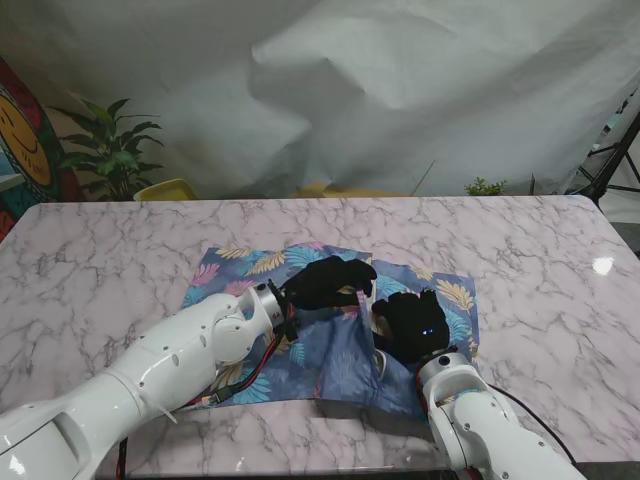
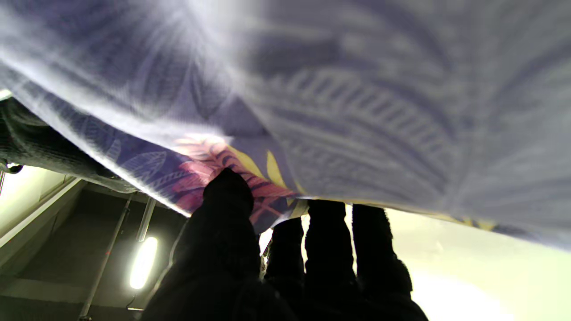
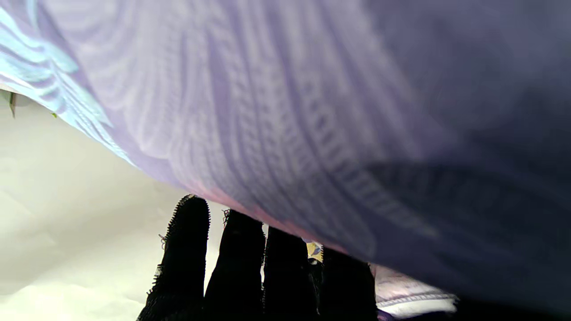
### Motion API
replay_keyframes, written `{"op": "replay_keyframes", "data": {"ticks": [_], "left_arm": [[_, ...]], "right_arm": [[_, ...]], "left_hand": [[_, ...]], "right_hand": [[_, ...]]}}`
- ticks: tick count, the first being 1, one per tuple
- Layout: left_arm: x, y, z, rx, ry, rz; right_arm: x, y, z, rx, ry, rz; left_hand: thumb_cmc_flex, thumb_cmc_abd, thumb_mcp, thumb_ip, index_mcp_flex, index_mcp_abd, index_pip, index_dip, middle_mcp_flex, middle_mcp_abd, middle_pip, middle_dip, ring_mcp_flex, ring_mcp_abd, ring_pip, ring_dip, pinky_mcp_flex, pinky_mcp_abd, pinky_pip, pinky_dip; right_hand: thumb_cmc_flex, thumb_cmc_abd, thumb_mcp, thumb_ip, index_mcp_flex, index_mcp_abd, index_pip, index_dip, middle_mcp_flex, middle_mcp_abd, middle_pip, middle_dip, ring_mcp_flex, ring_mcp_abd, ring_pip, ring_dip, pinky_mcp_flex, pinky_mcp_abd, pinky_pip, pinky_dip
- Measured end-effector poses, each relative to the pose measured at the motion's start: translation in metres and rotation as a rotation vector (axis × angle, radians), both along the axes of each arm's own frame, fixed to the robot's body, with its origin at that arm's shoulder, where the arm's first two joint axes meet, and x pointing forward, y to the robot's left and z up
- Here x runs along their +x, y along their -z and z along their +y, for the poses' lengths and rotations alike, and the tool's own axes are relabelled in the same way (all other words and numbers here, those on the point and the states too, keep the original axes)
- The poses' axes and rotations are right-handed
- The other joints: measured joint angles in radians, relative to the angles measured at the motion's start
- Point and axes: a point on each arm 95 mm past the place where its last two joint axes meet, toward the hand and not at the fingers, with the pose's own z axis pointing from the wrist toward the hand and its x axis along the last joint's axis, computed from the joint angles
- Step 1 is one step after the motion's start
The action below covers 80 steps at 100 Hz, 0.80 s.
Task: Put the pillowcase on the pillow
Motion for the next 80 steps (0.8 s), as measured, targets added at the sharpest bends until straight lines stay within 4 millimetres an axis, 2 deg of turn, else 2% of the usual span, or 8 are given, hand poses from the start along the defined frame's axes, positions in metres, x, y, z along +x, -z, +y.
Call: {"op": "replay_keyframes", "data": {"ticks": [9, 20, 35, 40, 62, 66, 70, 80], "left_arm": [[0.0, 0.002, 0.0, -0.016, 0.01, 0.063], [-0.004, 0.008, -0.002, -0.004, 0.031, 0.076], [-0.004, 0.023, -0.004, 0.031, 0.036, 0.071], [-0.004, 0.027, -0.005, 0.029, 0.032, 0.1], [-0.007, 0.038, -0.012, 0.129, 0.049, 0.16], [-0.007, 0.04, -0.013, 0.156, 0.046, 0.173], [-0.007, 0.042, -0.014, 0.176, 0.05, 0.18], [-0.005, 0.044, -0.013, 0.187, 0.059, 0.211]], "right_arm": [[0.0, 0.001, 0.006, -0.008, 0.03, 0.004], [0.002, 0.005, 0.01, -0.03, 0.082, 0.016], [0.003, 0.014, 0.01, -0.077, 0.218, -0.055], [0.004, 0.017, 0.008, -0.085, 0.237, -0.086], [0.007, 0.017, 0.004, -0.038, 0.253, -0.047], [0.006, 0.014, 0.002, -0.029, 0.258, -0.042], [0.005, 0.012, 0.001, -0.019, 0.263, -0.041], [0.0, 0.0, -0.005, 0.027, 0.283, -0.054]], "left_hand": [[-0.027, 0.06, -0.032, 0.001, -0.013, 0.0, -0.04, -0.001, 0.0, 0.003, -0.042, -0.017, -0.052, 0.035, -0.029, -0.001, -0.037, 0.018, -0.037, -0.002], [-0.095, 0.102, -0.04, 0.002, -0.031, 0.005, -0.137, -0.049, -0.005, 0.004, -0.074, -0.027, -0.079, 0.055, -0.064, -0.014, -0.055, 0.026, -0.062, -0.002], [-0.216, 0.182, -0.048, 0.014, -0.088, 0.045, -0.54, -0.159, -0.089, 0.022, -0.154, -0.065, -0.179, 0.073, -0.161, -0.075, -0.103, 0.041, -0.158, -0.005], [-0.249, 0.208, -0.045, 0.014, -0.134, 0.058, -0.64, -0.184, -0.103, 0.033, -0.226, -0.097, -0.23, 0.095, -0.202, -0.097, -0.128, 0.052, -0.205, -0.014], [-0.327, 0.232, -0.044, 0.014, -0.189, 0.106, -1.116, -0.287, -0.188, 0.082, -0.525, -0.134, -0.466, 0.134, -0.322, -0.203, -0.205, 0.047, -0.497, -0.101], [-0.33, 0.232, -0.044, 0.015, -0.186, 0.114, -1.159, -0.287, -0.188, 0.104, -0.538, -0.161, -0.484, 0.135, -0.341, -0.223, -0.214, 0.042, -0.536, -0.104], [-0.33, 0.233, -0.044, 0.031, -0.184, 0.118, -1.188, -0.293, -0.188, 0.103, -0.548, -0.19, -0.498, 0.137, -0.36, -0.236, -0.223, 0.041, -0.571, -0.105], [-0.33, 0.231, -0.044, 0.032, -0.184, 0.119, -1.198, -0.3, -0.188, 0.102, -0.56, -0.231, -0.508, 0.141, -0.396, -0.256, -0.227, 0.036, -0.63, -0.112]], "right_hand": [[0.008, 0.011, -0.012, 0.001, 0.0, 0.001, -0.01, 0.0, -0.01, 0.003, -0.001, 0.0, 0.0, 0.0, 0.0, 0.0, -0.002, 0.009, -0.001, 0.0], [0.068, 0.033, -0.102, 0.016, 0.0, 0.001, -0.026, 0.026, -0.011, 0.004, -0.001, 0.0, -0.001, 0.0, 0.0, 0.0, -0.002, 0.01, -0.002, -0.01], [0.072, 0.033, -0.113, 0.016, 0.003, 0.001, -0.027, 0.039, -0.009, 0.013, -0.001, 0.0, 0.0, 0.0, 0.0, 0.0, -0.002, 0.011, -0.002, -0.01], [0.072, 0.033, -0.125, 0.016, 0.003, 0.001, -0.027, 0.039, -0.008, 0.013, -0.001, 0.0, 0.003, 0.0, 0.0, 0.0, -0.002, 0.012, -0.002, -0.01], [0.089, 0.033, -0.125, 0.016, 0.005, 0.013, -0.024, 0.04, 0.005, 0.014, 0.002, -0.004, 0.014, 0.008, 0.0, 0.0, 0.012, 0.012, -0.002, -0.011], [0.091, 0.033, -0.123, 0.03, 0.019, 0.013, -0.022, 0.04, 0.005, 0.014, 0.002, -0.001, 0.014, 0.009, 0.0, 0.0, 0.012, 0.013, -0.002, -0.011], [0.091, 0.033, -0.123, 0.031, 0.027, 0.013, -0.021, 0.04, 0.005, 0.014, 0.002, 0.0, 0.014, 0.009, 0.0, 0.0, 0.012, 0.022, -0.002, -0.011], [0.091, 0.033, -0.123, 0.031, 0.035, 0.013, -0.021, 0.042, 0.005, 0.014, 0.002, 0.008, 0.014, 0.013, 0.0, 0.0, 0.013, 0.023, -0.002, -0.011]]}}
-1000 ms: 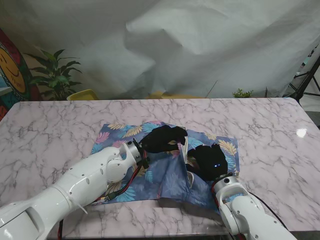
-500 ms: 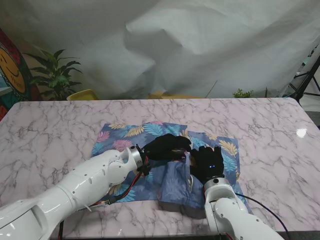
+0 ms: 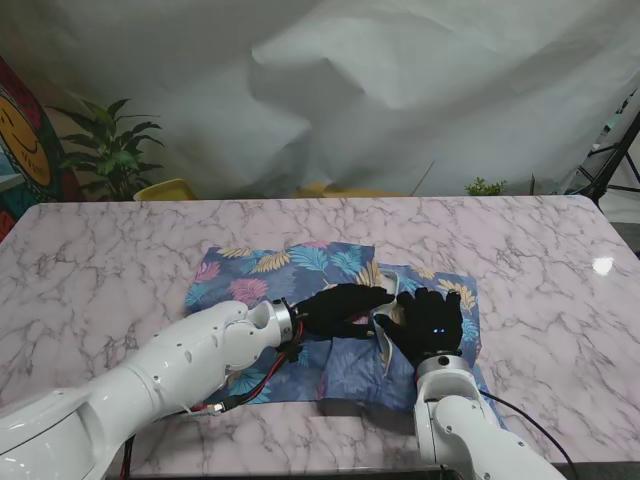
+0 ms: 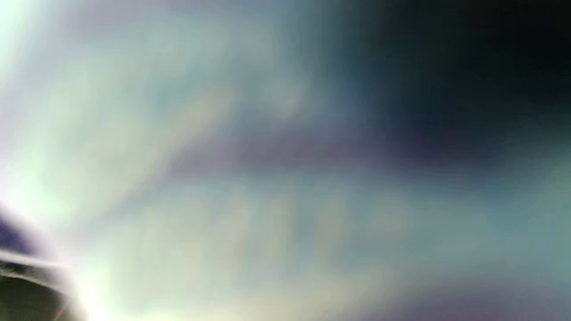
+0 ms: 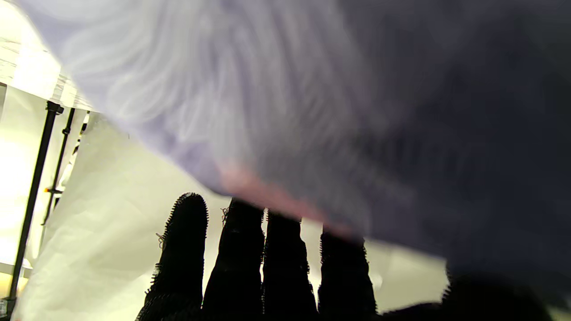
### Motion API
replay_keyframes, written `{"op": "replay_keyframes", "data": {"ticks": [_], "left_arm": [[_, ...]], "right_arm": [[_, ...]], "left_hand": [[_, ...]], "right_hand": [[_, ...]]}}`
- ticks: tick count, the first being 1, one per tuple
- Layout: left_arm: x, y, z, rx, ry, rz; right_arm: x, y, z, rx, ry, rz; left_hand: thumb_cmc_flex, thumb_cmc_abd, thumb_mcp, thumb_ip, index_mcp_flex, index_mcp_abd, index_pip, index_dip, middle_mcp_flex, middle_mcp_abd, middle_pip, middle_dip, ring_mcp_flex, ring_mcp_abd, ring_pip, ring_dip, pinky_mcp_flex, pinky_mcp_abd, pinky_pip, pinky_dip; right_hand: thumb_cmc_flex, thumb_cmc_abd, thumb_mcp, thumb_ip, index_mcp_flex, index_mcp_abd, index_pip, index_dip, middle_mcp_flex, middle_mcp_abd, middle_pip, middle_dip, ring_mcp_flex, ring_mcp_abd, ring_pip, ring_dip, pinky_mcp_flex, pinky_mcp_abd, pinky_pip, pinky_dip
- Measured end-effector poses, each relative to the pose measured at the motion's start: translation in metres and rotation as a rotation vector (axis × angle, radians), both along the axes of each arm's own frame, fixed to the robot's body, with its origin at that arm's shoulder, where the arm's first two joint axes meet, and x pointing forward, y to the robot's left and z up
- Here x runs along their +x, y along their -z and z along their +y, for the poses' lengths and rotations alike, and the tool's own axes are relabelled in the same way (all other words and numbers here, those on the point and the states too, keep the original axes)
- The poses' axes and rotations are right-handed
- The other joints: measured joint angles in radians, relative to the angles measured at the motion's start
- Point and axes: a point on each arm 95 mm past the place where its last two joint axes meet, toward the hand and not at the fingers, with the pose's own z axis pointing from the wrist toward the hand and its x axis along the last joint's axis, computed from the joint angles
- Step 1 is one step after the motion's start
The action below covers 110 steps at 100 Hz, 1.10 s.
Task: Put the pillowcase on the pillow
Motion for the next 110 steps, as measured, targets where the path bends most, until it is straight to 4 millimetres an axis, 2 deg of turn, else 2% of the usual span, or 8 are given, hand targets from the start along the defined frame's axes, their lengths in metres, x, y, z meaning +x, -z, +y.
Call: {"op": "replay_keyframes", "data": {"ticks": [25, 41, 75, 81, 92, 96, 103, 110], "left_arm": [[0.006, 0.011, 0.006, 0.034, 0.058, 0.048], [0.007, 0.011, 0.006, 0.048, 0.061, 0.051], [0.008, 0.009, 0.008, 0.038, 0.031, 0.045], [0.008, 0.008, 0.009, 0.032, 0.028, 0.03], [0.007, 0.008, 0.01, 0.011, 0.014, 0.004], [0.006, 0.007, 0.011, 0.0, 0.004, -0.007], [0.005, 0.006, 0.011, -0.014, -0.01, -0.018], [0.004, 0.002, 0.01, -0.024, -0.029, -0.034]], "right_arm": [[-0.012, -0.038, -0.018, 0.058, 0.009, -0.191], [-0.029, -0.054, -0.03, 0.104, -0.167, -0.149], [-0.053, -0.006, -0.026, 0.038, -0.301, 0.144], [-0.054, 0.002, -0.021, 0.037, -0.324, 0.162], [-0.051, 0.008, -0.008, 0.025, -0.362, 0.113], [-0.05, 0.008, -0.003, 0.004, -0.373, 0.049], [-0.048, 0.006, 0.001, -0.019, -0.381, -0.019], [-0.046, 0.004, 0.004, 0.001, -0.384, -0.039]], "left_hand": [[-0.002, 0.003, 0.0, 0.0, 0.0, 0.002, 0.015, 0.038, -0.015, 0.003, -0.004, -0.033, -0.034, -0.017, -0.051, -0.01, -0.022, -0.028, -0.078, -0.014], [-0.003, 0.004, 0.0, 0.0, 0.0, 0.001, 0.025, 0.054, -0.015, 0.001, -0.004, -0.033, -0.035, -0.021, -0.055, -0.01, -0.022, -0.032, -0.086, -0.014], [-0.002, 0.001, 0.0, 0.0, 0.0, -0.005, 0.07, 0.077, -0.015, -0.012, -0.004, -0.01, -0.028, -0.042, -0.049, -0.007, -0.004, -0.05, -0.098, 0.007], [-0.002, 0.001, 0.0, 0.0, 0.0, -0.005, 0.085, 0.082, -0.014, -0.012, -0.002, -0.005, -0.021, -0.043, -0.042, 0.001, 0.007, -0.05, -0.099, 0.01], [0.0, 0.0, 0.0, 0.0, 0.001, -0.006, 0.122, 0.095, -0.014, -0.012, 0.0, 0.018, -0.018, -0.049, -0.006, 0.015, 0.028, -0.051, -0.099, 0.032], [0.001, 0.0, 0.0, 0.0, 0.001, -0.006, 0.141, 0.095, -0.014, -0.012, 0.001, 0.033, -0.017, -0.05, 0.009, 0.018, 0.037, -0.051, -0.098, 0.035], [0.014, -0.001, -0.001, 0.0, 0.001, -0.008, 0.16, 0.099, -0.014, -0.012, 0.002, 0.042, -0.013, -0.05, 0.018, 0.019, 0.045, -0.052, -0.097, 0.045], [0.024, -0.002, -0.001, 0.0, 0.001, -0.011, 0.164, 0.1, -0.014, -0.012, 0.005, 0.054, -0.006, -0.05, 0.032, 0.025, 0.059, -0.049, -0.075, 0.057]], "right_hand": [[0.0, 0.022, -0.025, 0.0, -0.001, 0.013, -0.002, 0.0, 0.0, 0.013, 0.0, 0.001, 0.001, 0.022, 0.0, 0.0, 0.002, 0.012, 0.0, 0.0], [0.0, 0.04, -0.053, 0.0, -0.023, 0.024, -0.017, 0.0, -0.031, 0.023, -0.012, -0.01, -0.031, 0.026, -0.03, -0.011, -0.028, 0.013, -0.014, -0.006], [0.028, 0.06, -0.111, 0.0, -0.132, 0.029, -0.058, -0.009, -0.16, 0.027, -0.021, -0.011, -0.137, -0.001, -0.097, -0.027, -0.098, -0.006, -0.077, -0.04], [0.068, 0.002, -0.111, 0.0, -0.132, 0.041, -0.057, -0.009, -0.16, 0.028, -0.021, -0.011, -0.137, -0.001, -0.097, -0.027, -0.099, -0.009, -0.079, -0.041], [0.058, -0.247, 0.205, -0.008, 0.038, 0.025, 0.039, 0.033, -0.023, 0.009, 0.0, -0.008, -0.038, 0.0, -0.088, -0.026, -0.044, -0.009, -0.066, -0.043], [0.044, -0.37, 0.448, -0.073, 0.118, -0.018, 0.125, 0.04, 0.073, -0.038, 0.019, 0.004, 0.039, -0.012, -0.053, -0.014, -0.008, -0.01, -0.052, -0.043], [0.073, -0.571, 0.736, -0.235, 0.232, -0.188, 0.376, -0.07, 0.292, -0.141, 0.061, 0.028, 0.22, -0.061, 0.022, 0.028, 0.065, -0.018, -0.025, -0.028], [0.132, -0.659, 0.843, -0.267, 0.337, -0.273, 0.473, -0.082, 0.495, -0.202, 0.067, 0.089, 0.382, -0.081, 0.053, 0.083, 0.132, -0.014, 0.008, -0.015]]}}
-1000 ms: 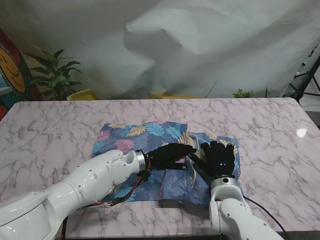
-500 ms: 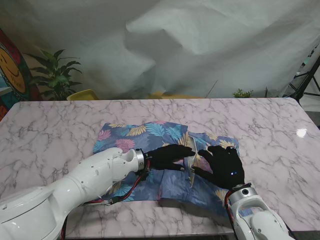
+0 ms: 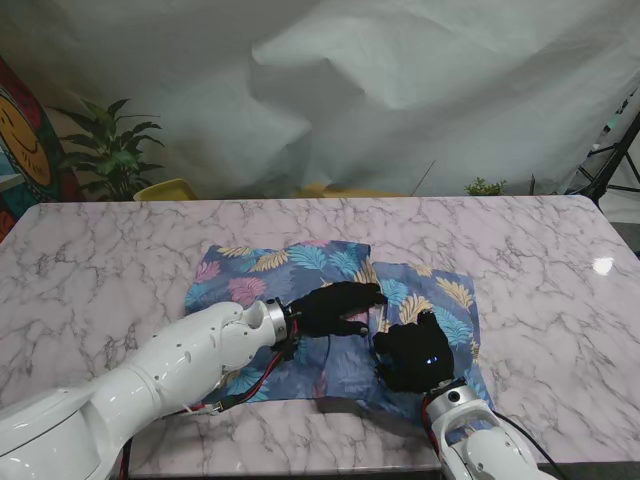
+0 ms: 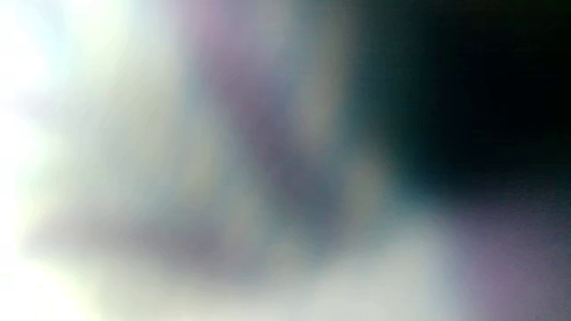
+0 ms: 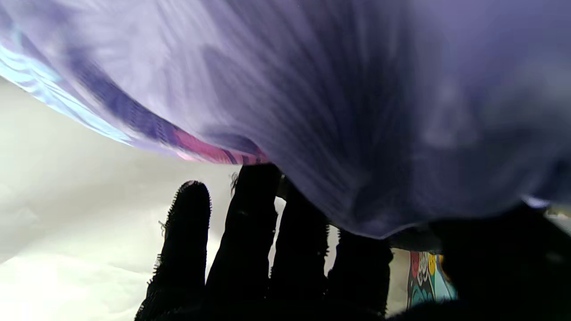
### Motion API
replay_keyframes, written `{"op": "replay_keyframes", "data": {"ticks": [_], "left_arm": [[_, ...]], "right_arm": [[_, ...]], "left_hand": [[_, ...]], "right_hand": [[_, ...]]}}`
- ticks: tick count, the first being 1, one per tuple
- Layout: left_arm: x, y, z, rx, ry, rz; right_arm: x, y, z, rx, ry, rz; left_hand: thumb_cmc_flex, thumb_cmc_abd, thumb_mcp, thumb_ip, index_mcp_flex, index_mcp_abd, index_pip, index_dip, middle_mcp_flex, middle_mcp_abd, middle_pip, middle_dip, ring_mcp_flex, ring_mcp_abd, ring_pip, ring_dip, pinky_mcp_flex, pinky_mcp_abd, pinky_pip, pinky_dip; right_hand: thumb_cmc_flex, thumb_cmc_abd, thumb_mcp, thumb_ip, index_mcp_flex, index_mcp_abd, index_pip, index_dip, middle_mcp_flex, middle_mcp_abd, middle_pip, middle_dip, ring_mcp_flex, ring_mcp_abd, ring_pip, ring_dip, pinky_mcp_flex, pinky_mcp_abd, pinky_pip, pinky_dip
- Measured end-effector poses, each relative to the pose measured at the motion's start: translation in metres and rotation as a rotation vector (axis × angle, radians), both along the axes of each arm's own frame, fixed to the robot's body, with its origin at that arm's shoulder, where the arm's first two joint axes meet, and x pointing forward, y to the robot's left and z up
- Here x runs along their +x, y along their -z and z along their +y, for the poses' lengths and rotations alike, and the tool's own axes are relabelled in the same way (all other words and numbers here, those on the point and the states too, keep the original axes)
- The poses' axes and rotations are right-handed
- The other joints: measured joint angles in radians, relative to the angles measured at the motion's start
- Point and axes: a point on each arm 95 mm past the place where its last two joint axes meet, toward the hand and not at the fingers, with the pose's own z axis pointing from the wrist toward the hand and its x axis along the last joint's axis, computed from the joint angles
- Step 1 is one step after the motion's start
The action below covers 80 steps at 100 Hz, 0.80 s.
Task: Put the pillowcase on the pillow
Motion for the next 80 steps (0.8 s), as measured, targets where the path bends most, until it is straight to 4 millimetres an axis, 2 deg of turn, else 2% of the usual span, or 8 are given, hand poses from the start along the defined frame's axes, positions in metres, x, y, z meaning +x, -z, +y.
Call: {"op": "replay_keyframes", "data": {"ticks": [7, 14, 20, 34, 48, 58, 67, 80], "left_arm": [[0.0, -0.007, 0.001, -0.025, -0.035, -0.041], [0.001, -0.014, 0.003, -0.058, -0.071, -0.066], [0.002, -0.018, 0.006, -0.078, -0.093, -0.084], [0.009, -0.028, 0.013, -0.095, -0.164, -0.127], [0.013, -0.034, 0.017, -0.039, -0.186, -0.118], [0.019, -0.033, 0.02, 0.023, -0.197, -0.112], [0.026, -0.028, 0.023, 0.115, -0.266, -0.079], [0.033, -0.015, 0.024, 0.063, -0.254, -0.003]], "right_arm": [[0.003, -0.001, 0.003, 0.05, -0.006, -0.016], [0.005, -0.002, 0.005, 0.071, -0.02, -0.017], [0.006, -0.002, 0.007, 0.076, -0.048, -0.016], [0.007, -0.002, 0.011, 0.098, -0.12, -0.055], [0.004, -0.001, 0.013, 0.117, -0.188, -0.125], [0.004, -0.002, 0.015, 0.113, -0.213, -0.136], [0.004, -0.002, 0.014, 0.107, -0.23, -0.136], [0.004, -0.003, 0.015, 0.109, -0.29, -0.123]], "left_hand": [[0.015, -0.001, 0.0, 0.0, 0.0, -0.002, 0.0, -0.012, 0.0, -0.001, 0.01, 0.017, 0.0, 0.009, 0.018, 0.003, 0.009, 0.022, 0.029, 0.003], [0.017, -0.013, -0.002, 0.0, 0.0, -0.002, 0.001, -0.024, 0.0, 0.006, 0.01, 0.039, 0.0, 0.026, 0.032, 0.003, 0.001, 0.05, 0.067, 0.003], [0.019, -0.029, 0.0, 0.0, 0.0, -0.002, -0.03, -0.055, 0.0, 0.0, 0.01, 0.064, 0.001, 0.026, 0.05, 0.007, -0.006, 0.05, 0.123, 0.004], [0.019, -0.032, 0.0, 0.0, 0.0, 0.007, -0.161, -0.238, 0.0, -0.002, 0.01, 0.071, 0.001, 0.026, 0.06, 0.007, -0.018, 0.051, 0.193, -0.014], [0.029, -0.032, 0.01, 0.001, 0.0, 0.016, -0.169, -0.272, 0.0, -0.002, 0.01, 0.05, 0.001, 0.028, 0.06, 0.007, -0.02, 0.062, 0.193, -0.027], [0.153, -0.026, 0.012, 0.001, 0.0, 0.014, -0.169, -0.272, 0.0, -0.004, 0.01, 0.036, 0.001, 0.024, 0.06, 0.007, -0.02, 0.06, 0.193, -0.035], [0.262, -0.026, 0.012, 0.001, 0.0, 0.075, -0.169, -0.272, 0.0, 0.004, 0.01, 0.036, 0.001, 0.045, 0.06, 0.003, -0.022, 0.055, 0.193, -0.046], [0.282, -0.04, 0.071, 0.001, 0.0, 0.087, -0.17, -0.244, 0.0, 0.014, 0.01, 0.053, 0.001, 0.046, 0.054, -0.016, -0.045, 0.043, 0.181, -0.057]], "right_hand": [[0.025, -0.058, 0.044, -0.008, 0.062, -0.031, 0.046, 0.0, 0.135, -0.02, -0.017, 0.052, 0.109, -0.013, 0.02, 0.043, 0.037, 0.0, 0.016, 0.009], [0.027, -0.069, 0.064, -0.014, 0.077, -0.037, 0.058, 0.004, 0.191, -0.02, -0.021, 0.072, 0.161, -0.016, 0.037, 0.064, 0.052, 0.002, 0.021, 0.01], [0.027, -0.069, 0.074, -0.016, 0.077, -0.037, 0.059, 0.016, 0.204, -0.02, -0.023, 0.089, 0.177, -0.019, 0.043, 0.076, 0.058, 0.003, 0.021, 0.01], [0.027, -0.08, 0.099, -0.027, 0.077, -0.037, 0.069, 0.041, 0.218, -0.026, -0.024, 0.133, 0.185, -0.041, 0.044, 0.083, 0.047, 0.023, 0.014, 0.01], [0.027, -0.09, 0.121, -0.03, 0.077, -0.037, 0.072, 0.051, 0.231, -0.049, -0.024, 0.145, 0.185, -0.065, 0.044, 0.083, 0.044, 0.023, 0.013, 0.01], [0.027, -0.113, 0.146, -0.03, 0.077, -0.037, 0.086, 0.052, 0.241, -0.061, -0.035, 0.145, 0.185, -0.076, 0.044, 0.083, 0.044, 0.023, 0.013, 0.01], [0.04, -0.138, 0.183, -0.03, 0.081, -0.038, 0.088, 0.052, 0.242, -0.076, -0.044, 0.146, 0.185, -0.086, 0.044, 0.091, 0.044, 0.023, 0.012, 0.01], [0.04, -0.159, 0.208, -0.03, 0.09, -0.038, 0.085, 0.066, 0.244, -0.09, -0.056, 0.146, 0.184, -0.103, 0.044, 0.104, 0.044, 0.012, 0.012, 0.01]]}}
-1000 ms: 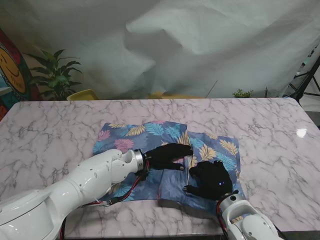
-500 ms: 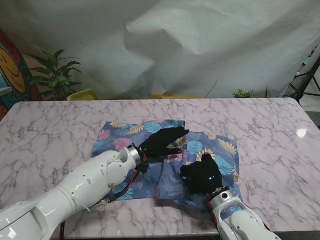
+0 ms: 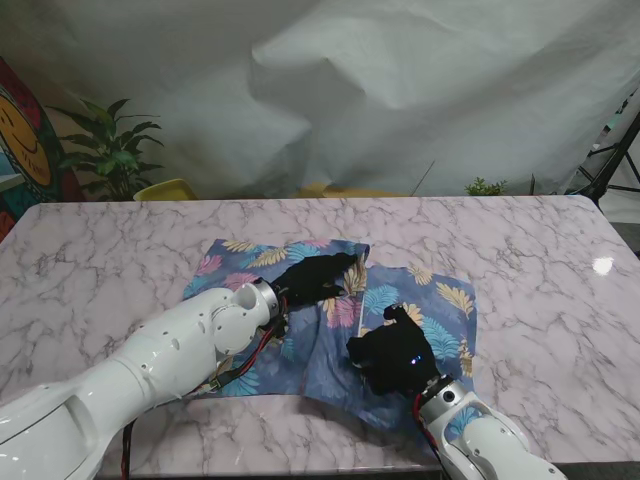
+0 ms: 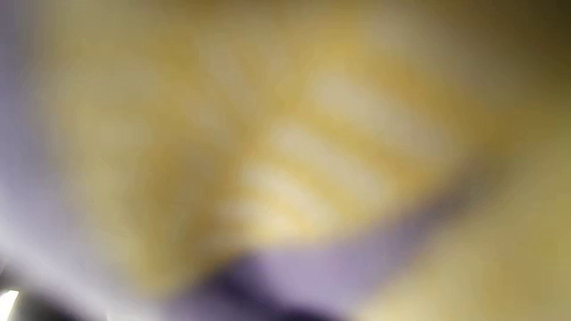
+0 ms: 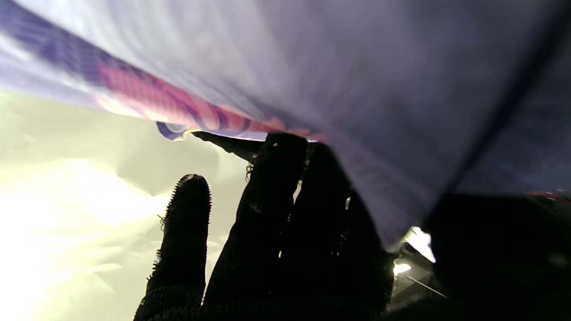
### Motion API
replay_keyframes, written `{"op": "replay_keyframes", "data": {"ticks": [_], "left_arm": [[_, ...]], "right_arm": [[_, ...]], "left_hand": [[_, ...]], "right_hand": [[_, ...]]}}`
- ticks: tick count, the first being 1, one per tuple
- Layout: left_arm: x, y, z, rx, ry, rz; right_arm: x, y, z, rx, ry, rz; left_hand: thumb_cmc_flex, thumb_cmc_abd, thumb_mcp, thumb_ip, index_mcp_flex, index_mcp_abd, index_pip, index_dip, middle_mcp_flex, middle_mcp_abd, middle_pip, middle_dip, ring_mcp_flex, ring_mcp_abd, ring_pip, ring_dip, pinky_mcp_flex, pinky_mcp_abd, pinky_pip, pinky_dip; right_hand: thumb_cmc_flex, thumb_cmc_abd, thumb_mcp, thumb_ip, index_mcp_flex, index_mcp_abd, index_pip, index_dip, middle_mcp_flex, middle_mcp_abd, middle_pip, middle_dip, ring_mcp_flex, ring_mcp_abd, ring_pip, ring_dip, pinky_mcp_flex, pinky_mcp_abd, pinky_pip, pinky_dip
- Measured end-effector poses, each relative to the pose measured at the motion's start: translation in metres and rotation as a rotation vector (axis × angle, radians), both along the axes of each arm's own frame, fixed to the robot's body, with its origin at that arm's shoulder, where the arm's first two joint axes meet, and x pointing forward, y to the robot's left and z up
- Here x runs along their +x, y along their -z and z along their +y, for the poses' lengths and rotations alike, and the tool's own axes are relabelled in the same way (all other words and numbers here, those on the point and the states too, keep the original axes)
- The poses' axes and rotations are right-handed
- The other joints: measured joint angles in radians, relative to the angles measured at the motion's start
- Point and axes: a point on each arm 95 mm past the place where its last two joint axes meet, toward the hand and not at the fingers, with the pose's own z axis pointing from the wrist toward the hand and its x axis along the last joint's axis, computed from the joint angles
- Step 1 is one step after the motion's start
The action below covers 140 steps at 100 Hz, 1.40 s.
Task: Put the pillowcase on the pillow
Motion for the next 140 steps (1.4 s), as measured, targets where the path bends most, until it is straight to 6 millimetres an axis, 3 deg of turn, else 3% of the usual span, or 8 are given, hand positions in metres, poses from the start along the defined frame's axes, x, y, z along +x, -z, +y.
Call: {"op": "replay_keyframes", "data": {"ticks": [32, 38, 52, 75, 98, 115, 128, 140], "left_arm": [[-0.007, 0.013, -0.024, -0.031, 0.146, 0.023], [-0.008, 0.013, -0.026, -0.014, 0.166, 0.035], [-0.009, 0.006, -0.032, 0.059, 0.22, 0.067], [-0.008, 0.002, -0.029, 0.119, 0.222, 0.037], [-0.006, -0.002, -0.023, 0.104, 0.205, 0.036], [-0.007, -0.004, -0.018, 0.084, 0.19, 0.014], [-0.009, -0.005, -0.016, 0.073, 0.184, 0.003], [-0.01, -0.005, -0.015, 0.055, 0.175, 0.0]], "right_arm": [[0.003, -0.003, -0.007, -0.014, -0.019, 0.077], [0.003, -0.004, -0.01, -0.007, -0.012, 0.085], [0.002, -0.016, -0.018, 0.005, 0.015, 0.081], [-0.001, -0.043, -0.032, 0.12, 0.194, -0.134], [0.007, -0.032, -0.041, 0.081, 0.288, 0.05], [0.007, -0.005, -0.04, 0.031, 0.272, 0.131], [0.003, 0.011, -0.026, 0.118, 0.221, 0.216], [-0.001, 0.015, -0.016, 0.077, 0.205, 0.224]], "left_hand": [[0.011, -0.012, 0.071, 0.0, 0.0, -0.033, 0.086, 0.155, 0.001, -0.031, 0.047, 0.053, -0.009, -0.025, -0.021, -0.037, -0.001, -0.023, -0.057, -0.081], [0.011, -0.012, 0.08, 0.0, 0.0, -0.046, 0.112, 0.161, 0.001, -0.048, 0.047, 0.039, -0.014, -0.032, -0.046, -0.045, -0.002, -0.032, -0.094, -0.093], [0.012, -0.048, 0.135, 0.008, 0.075, -0.166, 0.194, 0.166, 0.001, -0.068, 0.033, 0.023, -0.017, -0.046, -0.113, -0.056, -0.013, -0.047, -0.159, -0.104], [0.011, -0.081, 0.22, 0.004, 0.124, -0.222, 0.258, 0.145, 0.001, -0.067, 0.023, 0.024, -0.017, -0.061, -0.159, -0.018, -0.004, -0.058, -0.228, -0.041], [0.011, -0.095, 0.218, 0.003, 0.134, -0.254, 0.303, 0.133, 0.001, -0.066, 0.023, 0.008, -0.015, -0.066, -0.165, -0.002, 0.003, -0.061, -0.239, -0.024], [0.012, -0.084, 0.079, 0.004, 0.134, -0.261, 0.315, 0.126, 0.001, -0.062, 0.013, -0.018, -0.015, -0.066, -0.165, 0.008, 0.004, -0.06, -0.25, -0.003], [0.01, -0.054, -0.021, 0.005, 0.12, -0.237, 0.315, 0.123, 0.001, -0.05, 0.012, -0.034, -0.015, -0.059, -0.166, 0.008, 0.004, -0.05, -0.261, 0.008], [-0.033, -0.046, -0.034, 0.005, 0.108, -0.217, 0.314, 0.123, 0.001, -0.049, 0.001, -0.055, -0.015, -0.054, -0.175, 0.008, 0.005, -0.046, -0.274, 0.008]], "right_hand": [[-0.058, -0.005, -0.029, -0.008, -0.085, -0.087, -0.002, -0.076, -0.085, 0.004, -0.068, -0.043, -0.107, -0.006, -0.025, -0.051, -0.036, -0.012, -0.024, -0.002], [-0.141, 0.07, -0.074, -0.008, -0.126, -0.063, -0.078, -0.077, -0.186, 0.036, -0.053, -0.102, -0.169, 0.017, -0.066, -0.08, -0.062, 0.0, -0.033, -0.007], [-0.33, 0.365, -0.266, 0.156, -0.238, 0.117, -0.309, 0.064, -0.422, 0.138, -0.02, -0.162, -0.347, 0.099, -0.095, -0.127, -0.129, 0.036, -0.052, -0.018], [-0.394, 0.61, -0.478, 0.191, -0.332, 0.195, -0.383, 0.064, -0.549, 0.199, 0.025, -0.195, -0.454, 0.143, -0.096, -0.15, -0.165, 0.045, -0.061, -0.024], [-0.338, 0.671, -0.558, 0.212, -0.327, 0.21, -0.397, 0.064, -0.549, 0.214, 0.026, -0.207, -0.454, 0.162, -0.096, -0.157, -0.163, 0.066, -0.052, -0.024], [-0.355, 0.658, -0.553, 0.212, -0.391, 0.262, -0.424, 0.06, -0.629, 0.231, 0.035, -0.208, -0.496, 0.162, -0.093, -0.164, -0.178, 0.066, -0.054, -0.024], [-0.361, 0.799, -0.847, 0.226, -0.463, 0.299, -0.476, 0.059, -0.718, 0.267, 0.043, -0.21, -0.578, 0.174, -0.094, -0.166, -0.229, 0.067, -0.071, -0.036], [-0.249, 0.866, -1.069, 0.249, -0.524, 0.323, -0.518, 0.059, -0.783, 0.291, 0.05, -0.21, -0.625, 0.184, -0.093, -0.166, -0.262, 0.078, -0.081, -0.049]]}}
